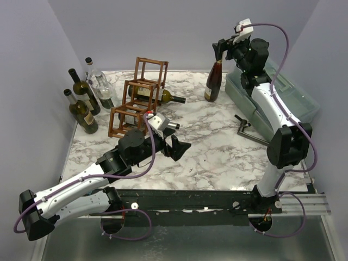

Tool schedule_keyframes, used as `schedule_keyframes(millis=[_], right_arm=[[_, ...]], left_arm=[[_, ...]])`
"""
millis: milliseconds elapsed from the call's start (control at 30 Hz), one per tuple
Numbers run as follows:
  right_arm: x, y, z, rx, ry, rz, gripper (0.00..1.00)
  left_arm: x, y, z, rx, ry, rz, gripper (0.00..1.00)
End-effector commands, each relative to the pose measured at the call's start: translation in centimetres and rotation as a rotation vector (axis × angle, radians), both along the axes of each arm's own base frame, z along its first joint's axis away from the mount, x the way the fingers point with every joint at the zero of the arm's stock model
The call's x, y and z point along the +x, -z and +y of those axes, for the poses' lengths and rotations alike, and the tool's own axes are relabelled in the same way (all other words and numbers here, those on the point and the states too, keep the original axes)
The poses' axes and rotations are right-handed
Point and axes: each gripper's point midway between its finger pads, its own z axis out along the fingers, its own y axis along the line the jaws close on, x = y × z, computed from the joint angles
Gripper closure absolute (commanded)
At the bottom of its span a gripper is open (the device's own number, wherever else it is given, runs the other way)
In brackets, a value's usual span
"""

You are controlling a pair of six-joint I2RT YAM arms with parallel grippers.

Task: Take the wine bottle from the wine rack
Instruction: Place the wine bottle at the center of the board, then pick up the wine bottle from the wine rack.

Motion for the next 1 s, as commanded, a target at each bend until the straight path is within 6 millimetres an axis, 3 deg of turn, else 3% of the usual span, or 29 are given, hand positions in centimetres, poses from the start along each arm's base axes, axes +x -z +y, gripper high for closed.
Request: schedule_keyframes(millis=[0, 167, 433, 567, 833, 967], right_arm=[[-2.9, -3.7, -0.2, -0.013, -0.068, 0.019, 0.09], [-3.6, -2.4, -0.4, -0.011, -0.123, 0.116, 0.06], [-0.7, 2.2, -0.3, -0.027, -0.129, 0.245, 0.05], [-0.3, 3.5, 0.1, -0.042, -0.158, 0.267, 0.05], [-1.1, 3.3, 0.2, -0.096, -0.185, 0.245, 0.03], [-2.9, 1.9, -0.5, -0.13, -0.174, 0.212, 0.01]], left_arm=[[-0.5, -0.5, 0.5, -0.018, 0.005, -0.001, 0.01], [-0.9, -0.4, 1.1, -0.014, 0.005, 0.005, 0.01], [-1.5, -0.4, 1.9, -0.035, 0.001, 0.012, 0.01], [-1.8, -0.5, 2.3, -0.049, 0.0, 0.011, 0.01], [-1.5, -1.0, 2.8, -0.066, -0.04, 0.038, 0.01], [0.0, -1.1, 3.9, -0.12, -0.2, 0.186, 0.01]])
